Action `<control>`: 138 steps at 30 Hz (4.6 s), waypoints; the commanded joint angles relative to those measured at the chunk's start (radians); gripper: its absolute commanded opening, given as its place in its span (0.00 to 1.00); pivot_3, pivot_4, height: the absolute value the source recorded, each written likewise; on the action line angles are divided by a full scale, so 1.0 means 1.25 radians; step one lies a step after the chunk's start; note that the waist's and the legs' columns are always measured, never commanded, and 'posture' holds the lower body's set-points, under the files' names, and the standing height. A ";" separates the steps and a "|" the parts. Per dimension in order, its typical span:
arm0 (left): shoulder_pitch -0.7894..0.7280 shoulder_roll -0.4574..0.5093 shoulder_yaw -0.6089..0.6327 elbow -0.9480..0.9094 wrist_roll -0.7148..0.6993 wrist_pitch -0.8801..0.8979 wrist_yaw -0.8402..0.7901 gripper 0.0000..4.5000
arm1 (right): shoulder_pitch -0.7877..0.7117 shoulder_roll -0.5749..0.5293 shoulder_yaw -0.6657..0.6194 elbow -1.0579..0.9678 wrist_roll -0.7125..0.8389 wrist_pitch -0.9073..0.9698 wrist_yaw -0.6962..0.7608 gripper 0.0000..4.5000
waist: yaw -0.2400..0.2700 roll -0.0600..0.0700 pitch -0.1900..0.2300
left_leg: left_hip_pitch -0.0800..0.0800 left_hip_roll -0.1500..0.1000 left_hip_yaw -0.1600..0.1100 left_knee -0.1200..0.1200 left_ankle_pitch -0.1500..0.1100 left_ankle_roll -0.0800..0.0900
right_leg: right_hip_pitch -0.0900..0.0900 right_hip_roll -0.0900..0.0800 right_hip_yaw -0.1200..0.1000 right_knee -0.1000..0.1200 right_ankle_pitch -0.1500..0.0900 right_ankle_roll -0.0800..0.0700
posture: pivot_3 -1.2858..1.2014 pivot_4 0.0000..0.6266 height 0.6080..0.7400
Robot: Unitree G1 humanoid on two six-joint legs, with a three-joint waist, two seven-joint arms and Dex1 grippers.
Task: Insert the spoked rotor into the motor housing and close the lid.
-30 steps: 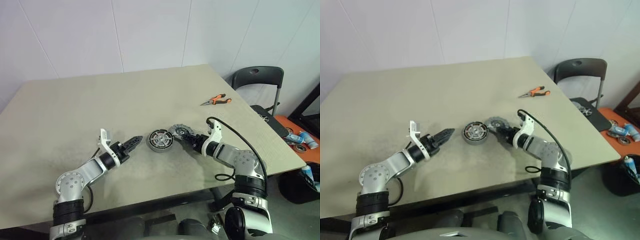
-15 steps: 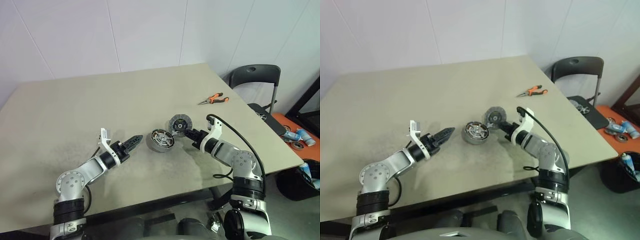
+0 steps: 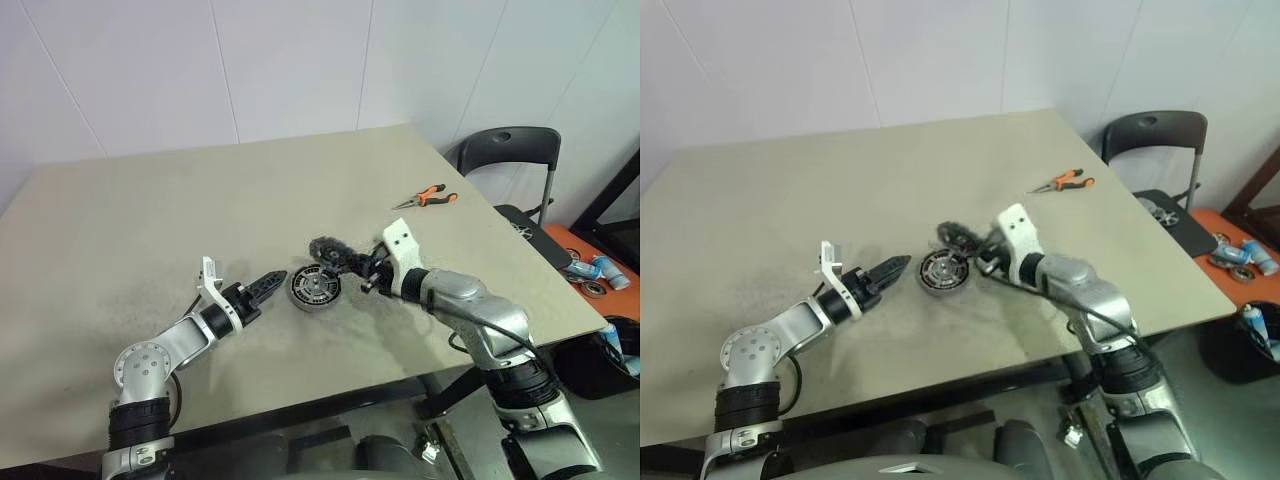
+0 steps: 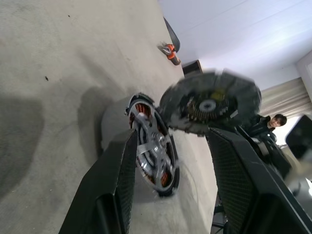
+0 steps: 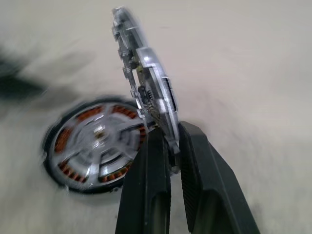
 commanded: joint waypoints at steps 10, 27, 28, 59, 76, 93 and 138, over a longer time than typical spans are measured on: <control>0.009 0.006 0.010 -0.028 -0.006 -0.008 0.000 0.54 | -0.054 -0.014 0.089 0.060 -0.192 -0.251 0.103 0.05 | 0.001 -0.001 0.000 | 0.000 0.000 0.000 0.001 0.000 0.000 | 0.001 0.000 0.000 0.000 0.000 0.000 | 0.52 0.00 1.00; 0.002 0.006 0.008 -0.014 0.002 -0.017 -0.009 0.54 | -0.038 0.071 -0.034 0.082 -0.181 -0.168 0.035 0.05 | 0.007 -0.001 0.000 | 0.000 0.000 0.000 0.001 0.000 0.000 | -0.001 -0.001 0.000 0.001 0.000 0.000 | 0.52 0.00 1.00; -0.001 0.006 0.008 -0.012 0.003 -0.017 -0.009 0.54 | -0.034 0.066 -0.022 0.089 -0.198 -0.191 0.033 0.05 | 0.007 -0.001 0.000 | 0.000 0.000 0.000 0.001 0.000 0.000 | -0.001 -0.001 0.000 0.001 0.000 0.000 | 0.52 0.00 1.00; 0.006 -0.002 0.012 -0.017 0.003 -0.034 -0.006 0.54 | 0.009 -0.092 0.096 0.182 -0.294 -0.389 0.348 0.67 | 0.005 -0.002 0.000 | 0.005 -0.001 0.000 0.004 0.000 0.000 | 0.007 0.000 -0.001 0.002 0.000 0.000 | 0.52 0.00 1.00; 0.013 0.011 0.031 -0.027 -0.008 -0.038 -0.002 0.54 | -0.095 0.064 -0.019 0.171 -0.140 -0.164 0.270 0.99 | 0.008 -0.003 0.000 | 0.010 -0.001 -0.001 0.001 0.000 0.000 | 0.009 -0.002 -0.001 0.001 0.000 0.000 | 0.52 0.00 1.00; 0.023 0.009 0.025 -0.055 -0.030 -0.023 0.029 0.54 | -0.100 0.153 0.026 0.302 -0.205 -0.217 0.165 0.99 | 0.002 -0.002 0.000 | 0.011 -0.001 -0.001 0.000 0.000 -0.001 | 0.008 -0.001 -0.001 0.001 0.000 0.000 | 0.52 0.00 1.00; 0.023 0.013 0.024 -0.041 -0.028 -0.029 0.026 0.54 | -0.109 0.223 -0.016 0.313 -0.125 -0.099 0.125 0.68 | 0.002 -0.002 0.001 | 0.012 -0.001 0.000 -0.006 0.000 -0.001 | 0.005 -0.002 -0.001 -0.001 0.000 0.000 | 0.52 0.00 1.00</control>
